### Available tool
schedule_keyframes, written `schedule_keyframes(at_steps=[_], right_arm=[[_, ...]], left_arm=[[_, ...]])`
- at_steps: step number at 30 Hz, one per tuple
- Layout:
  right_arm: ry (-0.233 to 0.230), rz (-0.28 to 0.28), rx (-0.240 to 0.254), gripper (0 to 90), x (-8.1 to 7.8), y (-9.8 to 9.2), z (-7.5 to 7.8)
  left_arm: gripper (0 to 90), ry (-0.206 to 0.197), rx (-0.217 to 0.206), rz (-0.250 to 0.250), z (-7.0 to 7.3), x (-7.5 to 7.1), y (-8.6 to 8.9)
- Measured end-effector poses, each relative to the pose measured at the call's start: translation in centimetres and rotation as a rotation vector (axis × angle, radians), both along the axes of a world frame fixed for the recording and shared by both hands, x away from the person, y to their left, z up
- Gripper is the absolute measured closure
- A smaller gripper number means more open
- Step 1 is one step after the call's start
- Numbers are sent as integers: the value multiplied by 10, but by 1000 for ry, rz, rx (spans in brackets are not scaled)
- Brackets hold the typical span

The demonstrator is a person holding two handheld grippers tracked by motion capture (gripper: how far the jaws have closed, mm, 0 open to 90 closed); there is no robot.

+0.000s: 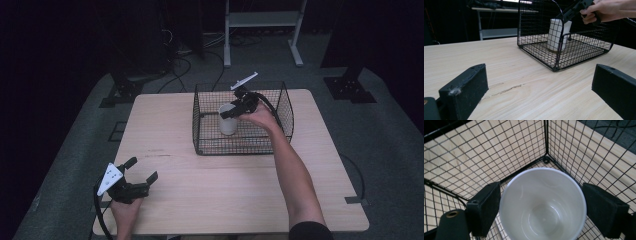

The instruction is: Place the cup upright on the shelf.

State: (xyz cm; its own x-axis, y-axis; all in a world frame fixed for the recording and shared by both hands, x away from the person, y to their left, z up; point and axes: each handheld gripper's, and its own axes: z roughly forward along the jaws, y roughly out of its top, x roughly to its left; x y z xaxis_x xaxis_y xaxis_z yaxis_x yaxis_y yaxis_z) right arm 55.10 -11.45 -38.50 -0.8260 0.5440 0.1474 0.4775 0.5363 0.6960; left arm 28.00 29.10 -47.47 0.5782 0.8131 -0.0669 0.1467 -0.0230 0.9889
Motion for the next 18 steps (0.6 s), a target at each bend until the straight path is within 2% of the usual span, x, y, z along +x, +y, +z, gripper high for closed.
schedule_keyframes(at_steps=[2,7,9,10,12,14,18], right_arm=[[2,-4,-8,154,-3,1,2],[-26,5,-58,112,-10,6,10],[-34,8,-24,108,-12,4,14],[-23,10,-23,101,-13,4,13],[-37,1,-35,88,-15,3,8],[-37,-10,-13,69,-15,0,4],[-47,-20,19,68,-16,-8,11]], left_arm=[[0,-1,9,1,0,0,-1],[0,0,9,-4,0,-1,-3],[0,4,11,-2,0,-1,-2],[0,6,8,-2,0,-1,-2],[0,0,5,-1,0,-1,-1],[0,-1,10,-2,0,-1,-2],[0,2,0,1,0,-1,-1]])
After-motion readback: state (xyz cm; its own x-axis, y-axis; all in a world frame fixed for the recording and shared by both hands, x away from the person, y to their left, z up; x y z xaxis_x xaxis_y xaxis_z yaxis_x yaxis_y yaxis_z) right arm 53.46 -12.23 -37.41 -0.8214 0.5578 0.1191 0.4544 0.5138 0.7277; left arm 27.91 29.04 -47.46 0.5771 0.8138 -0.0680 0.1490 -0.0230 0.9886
